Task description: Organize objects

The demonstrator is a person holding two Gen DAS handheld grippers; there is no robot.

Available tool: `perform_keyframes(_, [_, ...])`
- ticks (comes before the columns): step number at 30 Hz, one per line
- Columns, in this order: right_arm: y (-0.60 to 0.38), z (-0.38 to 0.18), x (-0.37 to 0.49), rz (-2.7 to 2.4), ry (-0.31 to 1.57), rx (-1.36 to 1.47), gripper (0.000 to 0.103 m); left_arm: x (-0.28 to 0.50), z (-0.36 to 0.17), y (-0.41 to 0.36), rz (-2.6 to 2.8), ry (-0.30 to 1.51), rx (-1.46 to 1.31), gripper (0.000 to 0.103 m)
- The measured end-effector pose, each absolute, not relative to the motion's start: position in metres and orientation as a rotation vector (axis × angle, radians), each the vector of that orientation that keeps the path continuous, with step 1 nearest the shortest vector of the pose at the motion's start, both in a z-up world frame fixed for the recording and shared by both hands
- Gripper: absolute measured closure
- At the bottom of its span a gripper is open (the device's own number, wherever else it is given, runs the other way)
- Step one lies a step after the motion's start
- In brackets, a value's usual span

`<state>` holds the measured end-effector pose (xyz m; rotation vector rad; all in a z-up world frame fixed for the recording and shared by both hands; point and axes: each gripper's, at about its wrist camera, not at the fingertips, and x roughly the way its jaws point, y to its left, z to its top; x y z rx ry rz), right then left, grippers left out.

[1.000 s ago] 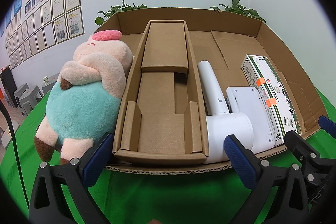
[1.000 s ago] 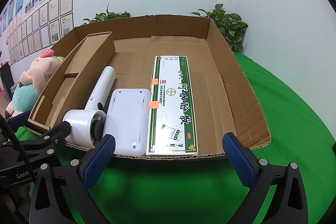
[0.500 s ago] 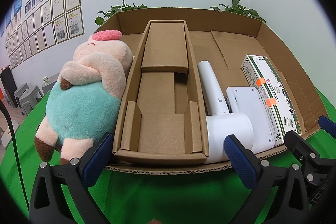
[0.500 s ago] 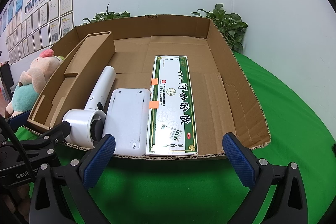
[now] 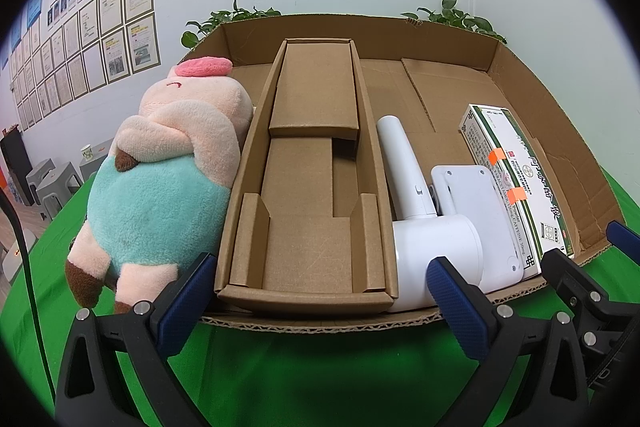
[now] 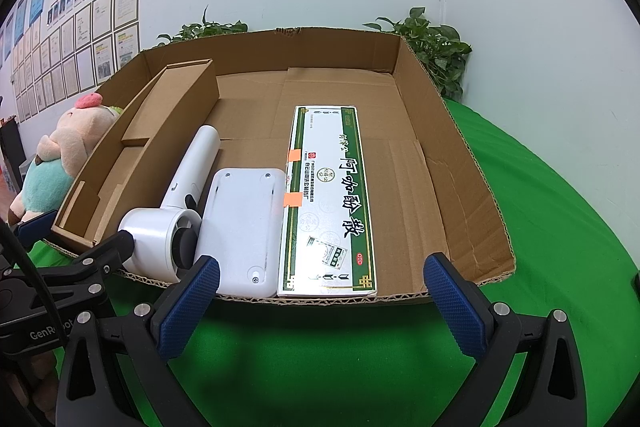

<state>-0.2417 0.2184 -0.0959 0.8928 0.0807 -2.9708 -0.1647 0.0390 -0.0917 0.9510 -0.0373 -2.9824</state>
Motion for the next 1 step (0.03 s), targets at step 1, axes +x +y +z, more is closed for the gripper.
perform_keyframes(1, [0.2183, -0.0959, -0.2416, -2.971, 0.082, 0.893, 0.000, -0.1647, -0.0917, 0.0391, -2.983, -0.037, 0.951, 0.000])
